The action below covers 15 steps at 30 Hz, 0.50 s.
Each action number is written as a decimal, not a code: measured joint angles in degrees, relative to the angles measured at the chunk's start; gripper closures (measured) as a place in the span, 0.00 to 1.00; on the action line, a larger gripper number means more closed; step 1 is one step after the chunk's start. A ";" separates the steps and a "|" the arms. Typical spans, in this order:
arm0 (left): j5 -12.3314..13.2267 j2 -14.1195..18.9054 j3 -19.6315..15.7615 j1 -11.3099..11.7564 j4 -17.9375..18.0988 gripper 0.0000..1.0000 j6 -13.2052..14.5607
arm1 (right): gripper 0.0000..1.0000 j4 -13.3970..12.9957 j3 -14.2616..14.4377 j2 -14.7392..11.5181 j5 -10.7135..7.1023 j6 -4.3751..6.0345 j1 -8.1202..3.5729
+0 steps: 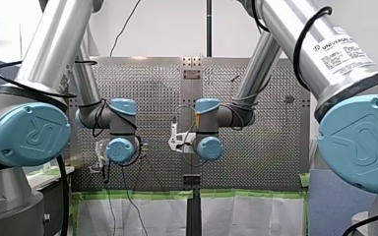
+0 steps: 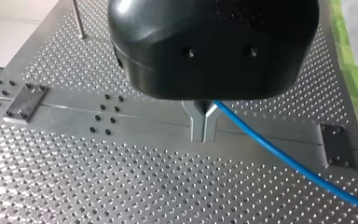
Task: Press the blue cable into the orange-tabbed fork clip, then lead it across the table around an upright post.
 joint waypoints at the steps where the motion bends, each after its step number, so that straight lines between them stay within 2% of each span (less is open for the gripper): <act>1: 0.55 -0.47 0.00 0.56 0.53 1.00 -0.03 | 1.00 -0.30 -0.31 0.42 -0.19 0.05 0.02; 9: 4.99 -5.00 -0.03 5.44 5.44 1.00 0.27 | 1.00 -3.68 -2.13 4.55 -1.60 1.42 -0.12; 12: 6.46 -5.63 -0.04 7.19 7.14 1.00 1.30 | 1.00 -3.88 -3.33 6.32 -1.83 1.70 -0.18; 15: 6.47 -5.81 -0.04 9.00 8.05 1.00 2.84 | 1.00 -3.13 -4.82 8.01 -2.08 1.91 -0.23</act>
